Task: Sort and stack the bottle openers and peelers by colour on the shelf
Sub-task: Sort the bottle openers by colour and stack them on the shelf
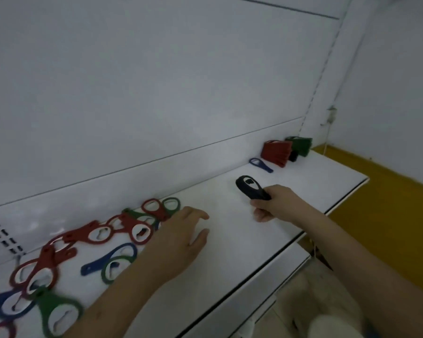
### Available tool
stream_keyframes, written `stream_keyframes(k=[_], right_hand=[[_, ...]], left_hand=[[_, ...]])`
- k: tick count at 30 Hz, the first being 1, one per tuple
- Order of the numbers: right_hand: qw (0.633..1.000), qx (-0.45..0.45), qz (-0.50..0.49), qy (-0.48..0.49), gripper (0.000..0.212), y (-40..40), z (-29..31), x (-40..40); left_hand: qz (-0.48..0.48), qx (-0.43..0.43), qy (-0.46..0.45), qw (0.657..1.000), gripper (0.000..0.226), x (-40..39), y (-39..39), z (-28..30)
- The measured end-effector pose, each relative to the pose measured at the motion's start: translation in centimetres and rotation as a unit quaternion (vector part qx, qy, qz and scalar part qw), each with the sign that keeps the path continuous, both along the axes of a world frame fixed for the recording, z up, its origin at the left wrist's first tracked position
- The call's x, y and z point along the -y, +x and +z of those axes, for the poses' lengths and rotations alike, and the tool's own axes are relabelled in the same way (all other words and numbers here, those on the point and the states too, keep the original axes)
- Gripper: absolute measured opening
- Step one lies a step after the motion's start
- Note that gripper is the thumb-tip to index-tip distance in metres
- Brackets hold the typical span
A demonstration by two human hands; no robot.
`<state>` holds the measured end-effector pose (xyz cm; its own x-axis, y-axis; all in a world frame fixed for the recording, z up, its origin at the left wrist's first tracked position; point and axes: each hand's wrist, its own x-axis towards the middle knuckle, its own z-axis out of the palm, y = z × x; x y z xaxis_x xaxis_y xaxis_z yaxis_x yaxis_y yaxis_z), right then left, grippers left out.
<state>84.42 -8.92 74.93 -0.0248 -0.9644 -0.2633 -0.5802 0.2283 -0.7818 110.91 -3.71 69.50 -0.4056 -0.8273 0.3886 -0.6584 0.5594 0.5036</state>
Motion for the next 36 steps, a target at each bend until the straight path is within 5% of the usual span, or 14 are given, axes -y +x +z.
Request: stream_keyframes(k=[10,16,21,26,36], right_hand=[[0.976,-0.195,0.020,-0.094,0.022,-11.7,-1.0,7.5],[0.968,-0.223,0.003,-0.120,0.023,-19.6,-0.5,10.3],[0.952,-0.270,-0.017,-0.143,0.026,-22.3,1.6,14.2],[0.944,-0.302,0.017,-0.128,0.037,-20.7,3.2,18.9],[0.907,-0.402,0.123,-0.018,0.044,-18.0,2.7,25.4]], left_hand=[[0.033,0.082,0.051,0.995,0.046,9.1,-13.7,-2.1],[0.120,0.118,0.079,0.983,0.083,13.4,-20.2,-3.1],[0.174,0.159,0.119,0.964,0.062,16.4,-22.2,-2.8],[0.202,0.134,0.084,0.967,0.080,16.1,-22.3,-3.2],[0.211,0.125,0.069,0.967,0.068,16.3,-22.1,-3.5]])
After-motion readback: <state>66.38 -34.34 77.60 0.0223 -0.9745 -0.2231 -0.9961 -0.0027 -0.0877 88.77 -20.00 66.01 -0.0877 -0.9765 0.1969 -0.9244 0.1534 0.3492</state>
